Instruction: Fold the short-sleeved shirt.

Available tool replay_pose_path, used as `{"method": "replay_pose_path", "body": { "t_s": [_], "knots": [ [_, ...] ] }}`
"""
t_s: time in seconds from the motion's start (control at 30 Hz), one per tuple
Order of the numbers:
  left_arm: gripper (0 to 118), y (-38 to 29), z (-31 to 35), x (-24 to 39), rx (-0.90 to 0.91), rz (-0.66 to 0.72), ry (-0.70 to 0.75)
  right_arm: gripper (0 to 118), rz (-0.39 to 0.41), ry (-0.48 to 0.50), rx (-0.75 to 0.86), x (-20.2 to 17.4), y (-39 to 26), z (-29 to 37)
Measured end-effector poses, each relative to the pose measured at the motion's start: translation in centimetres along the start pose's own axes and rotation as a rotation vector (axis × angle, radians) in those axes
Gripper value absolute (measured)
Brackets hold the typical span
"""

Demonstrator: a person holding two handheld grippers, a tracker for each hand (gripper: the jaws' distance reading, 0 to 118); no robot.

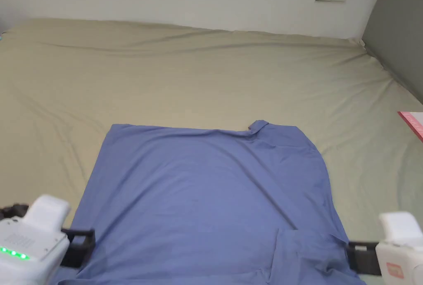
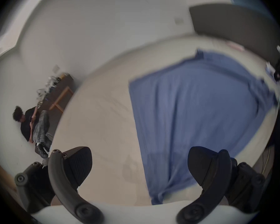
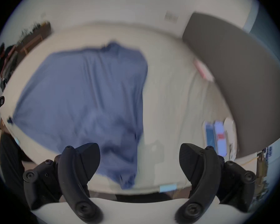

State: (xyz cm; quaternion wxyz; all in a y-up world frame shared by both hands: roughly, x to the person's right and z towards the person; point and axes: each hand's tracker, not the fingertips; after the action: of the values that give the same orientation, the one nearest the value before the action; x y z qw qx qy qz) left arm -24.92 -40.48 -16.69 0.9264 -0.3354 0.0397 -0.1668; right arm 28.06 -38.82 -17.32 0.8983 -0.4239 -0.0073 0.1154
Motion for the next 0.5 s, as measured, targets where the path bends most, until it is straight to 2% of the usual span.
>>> {"method": "replay_pose_path", "body": {
  "t_s": [0.13, 0.27, 0.33, 0.37, 0.4, 0.43, 0.47, 0.5],
  "knots": [
    [116, 6.2, 4.9, -0.5, 0.246, 0.202, -0.004, 105, -0.048, -0.006, 0.325, -1.9, 5.0, 6.0],
    [113, 10.2, 9.4, 0.2, 0.447, 0.349, 0.003, 104, -0.06, 0.015, 0.498, -5.3, 8.5, 11.0],
    [96, 11.2, 11.1, 1.2, 0.512, 0.358, 0.008, 100, -0.036, 0.028, 0.575, -6.7, 9.5, 12.4],
    [80, 11.5, 11.8, 1.8, 0.542, 0.347, 0.032, 92, -0.016, 0.027, 0.614, -7.6, 9.6, 13.0],
    [56, 11.7, 12.2, 2.4, 0.566, 0.328, 0.054, 72, 0.003, 0.019, 0.64, -8.4, 9.8, 13.5],
    [40, 11.7, 12.7, 3.1, 0.601, 0.318, 0.065, 48, 0.025, 0.009, 0.662, -9.1, 9.9, 13.7],
    [27, 11.6, 13.1, 3.6, 0.619, 0.31, 0.067, 22, 0.045, 0.005, 0.679, -9.5, 10.0, 13.6],
    [18, 11.7, 13.4, 4.2, 0.611, 0.296, 0.069, 6, 0.06, 0.016, 0.703, -10.0, 9.8, 13.8]
  ]
}}
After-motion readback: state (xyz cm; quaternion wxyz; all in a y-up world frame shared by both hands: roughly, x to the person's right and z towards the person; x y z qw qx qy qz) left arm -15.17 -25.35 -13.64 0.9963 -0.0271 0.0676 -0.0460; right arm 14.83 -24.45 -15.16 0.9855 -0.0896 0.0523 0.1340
